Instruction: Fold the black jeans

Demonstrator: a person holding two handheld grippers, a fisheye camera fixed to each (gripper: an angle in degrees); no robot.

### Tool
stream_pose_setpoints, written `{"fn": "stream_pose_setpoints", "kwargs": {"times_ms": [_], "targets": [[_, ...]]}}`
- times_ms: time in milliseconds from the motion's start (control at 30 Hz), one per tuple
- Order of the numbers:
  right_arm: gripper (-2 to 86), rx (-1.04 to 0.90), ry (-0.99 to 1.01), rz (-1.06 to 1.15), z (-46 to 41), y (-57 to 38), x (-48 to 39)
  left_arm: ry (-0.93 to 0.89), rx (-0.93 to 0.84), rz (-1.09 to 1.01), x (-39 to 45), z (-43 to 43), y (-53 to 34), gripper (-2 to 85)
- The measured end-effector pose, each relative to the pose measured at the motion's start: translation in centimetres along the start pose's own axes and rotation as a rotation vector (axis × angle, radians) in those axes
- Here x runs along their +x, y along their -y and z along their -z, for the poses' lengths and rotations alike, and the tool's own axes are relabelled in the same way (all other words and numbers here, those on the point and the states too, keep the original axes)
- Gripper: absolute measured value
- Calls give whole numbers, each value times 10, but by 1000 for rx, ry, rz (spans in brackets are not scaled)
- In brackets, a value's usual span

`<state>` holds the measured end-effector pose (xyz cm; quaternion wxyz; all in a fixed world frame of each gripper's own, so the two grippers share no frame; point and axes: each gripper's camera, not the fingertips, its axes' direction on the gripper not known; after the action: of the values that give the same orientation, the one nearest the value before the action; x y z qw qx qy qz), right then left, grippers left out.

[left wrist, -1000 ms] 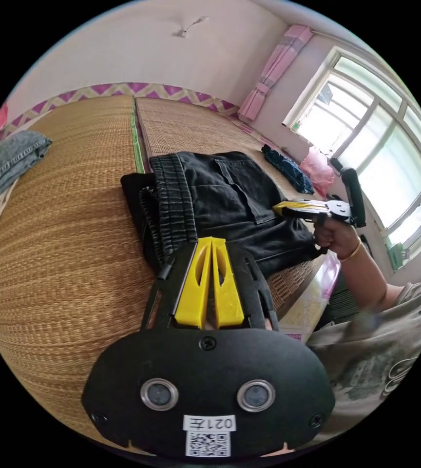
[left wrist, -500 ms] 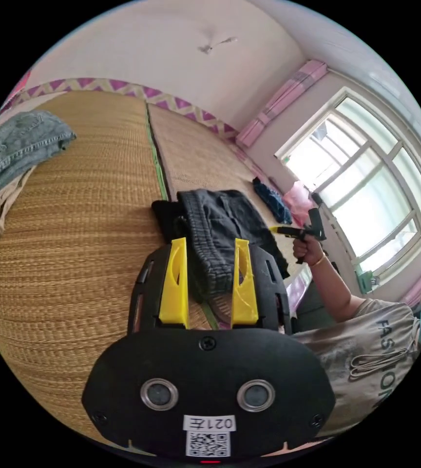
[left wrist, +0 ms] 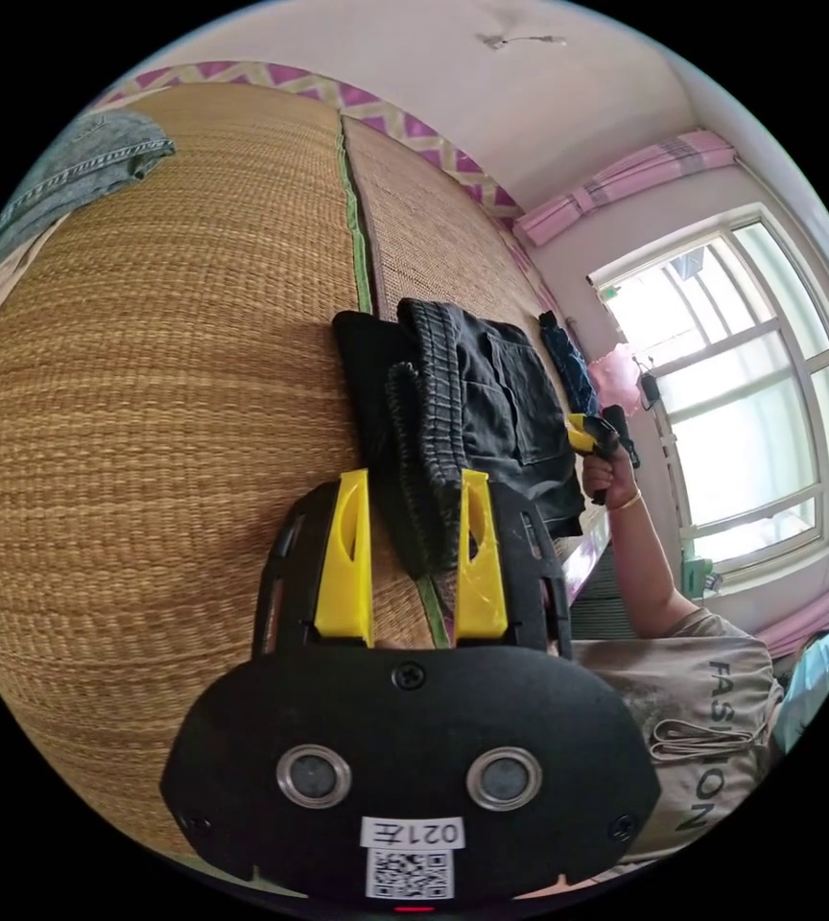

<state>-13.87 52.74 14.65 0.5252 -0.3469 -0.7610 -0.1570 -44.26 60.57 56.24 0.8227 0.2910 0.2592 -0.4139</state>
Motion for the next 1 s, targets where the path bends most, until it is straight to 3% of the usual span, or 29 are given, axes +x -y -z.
{"fn": "stream_pose_setpoints", "kwargs": {"times_ms": [167, 400, 567, 767, 1000], "targets": [[132, -79, -107, 27, -28, 9, 4, 114, -2, -37, 3, -8, 11, 140], [69, -73, -101, 46, -41, 5, 29, -56, -42, -1, -30, -49, 26, 72], [55, -83, 101, 93, -17, -17, 30, -228, 41, -5, -23, -28, 24, 48], [56, 17, 122, 143, 81, -45, 12, -234, 17, -208, 125, -34, 91, 48], [56, 260, -72, 108, 262, -30, -12, -275, -49, -355, 317, -195, 274, 49]]}}
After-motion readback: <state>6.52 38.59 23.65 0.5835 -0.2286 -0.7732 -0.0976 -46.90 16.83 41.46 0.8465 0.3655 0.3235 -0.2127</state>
